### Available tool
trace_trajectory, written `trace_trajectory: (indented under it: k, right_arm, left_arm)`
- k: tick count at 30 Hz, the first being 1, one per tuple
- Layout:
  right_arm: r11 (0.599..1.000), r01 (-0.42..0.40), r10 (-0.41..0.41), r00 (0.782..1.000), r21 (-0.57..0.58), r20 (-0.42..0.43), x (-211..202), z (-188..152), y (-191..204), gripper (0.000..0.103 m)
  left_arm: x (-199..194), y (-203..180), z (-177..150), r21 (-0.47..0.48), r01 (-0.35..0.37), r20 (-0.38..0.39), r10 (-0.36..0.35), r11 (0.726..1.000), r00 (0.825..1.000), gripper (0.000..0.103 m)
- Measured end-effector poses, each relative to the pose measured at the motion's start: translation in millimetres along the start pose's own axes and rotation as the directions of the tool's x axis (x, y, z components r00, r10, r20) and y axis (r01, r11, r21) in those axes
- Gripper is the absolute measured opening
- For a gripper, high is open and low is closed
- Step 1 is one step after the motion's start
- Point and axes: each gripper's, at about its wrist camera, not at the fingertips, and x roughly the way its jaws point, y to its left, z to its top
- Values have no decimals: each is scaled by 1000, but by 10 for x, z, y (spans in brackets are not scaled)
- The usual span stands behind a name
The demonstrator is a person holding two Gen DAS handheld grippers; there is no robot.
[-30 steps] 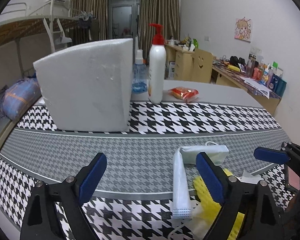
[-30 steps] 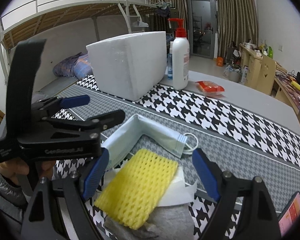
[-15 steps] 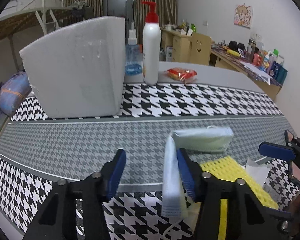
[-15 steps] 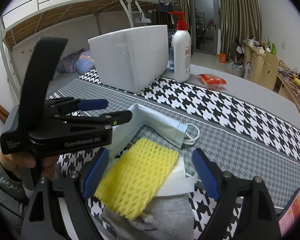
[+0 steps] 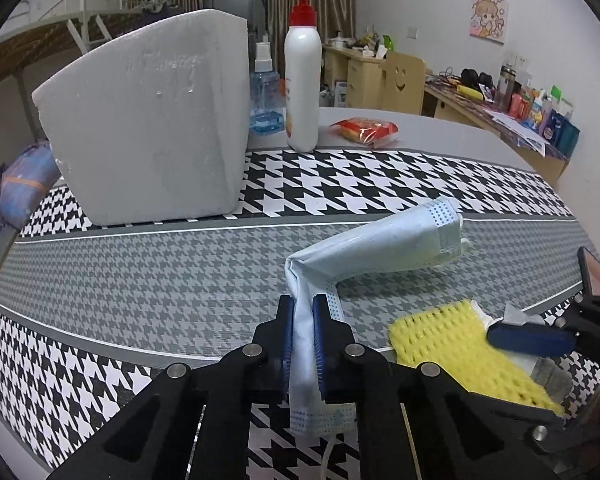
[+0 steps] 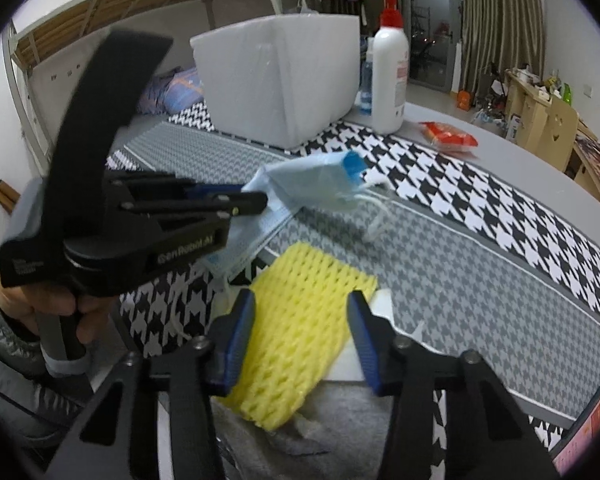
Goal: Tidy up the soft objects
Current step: 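Close the left tool on the blue face mask and lift it, then close the right tool on the yellow mesh sponge while the left holds the mask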
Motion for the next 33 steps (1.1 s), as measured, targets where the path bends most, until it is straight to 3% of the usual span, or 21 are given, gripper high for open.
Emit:
trace_trajectory:
  k: [10,17,21,23,29,33]
  right_arm:
    - [999,27,-28,999,-22,-32,84,2,-4,6]
    - [1000,18,-18,1000,-12,-8,-3,46,17,8]
    - [1000,16,-16,999,-8,-41,47,50,33,46]
    - [1000,18,-18,998,-6,-53,70,48,31,51]
    - [1000,8,-11,995,-22,-103,168,17,86,50]
    - [1000,-11,8,995,-23,-96,181,38,97,18]
  left_arm:
    - [-96,36,11,-4,9,27,-9,1000,1000,8]
    - [-216,138,40,-20,-10,65,12,1000,998,8]
    - [-263,167,39,-24,-15,78,16,1000,997,8]
    - [-271,175,42,-26,-14,81,16,1000,997,8]
    - [-285,183,29,-29,-12,86,14,999,996,8]
    - [-297,196,30,-33,-12,87,15,999,996,8]
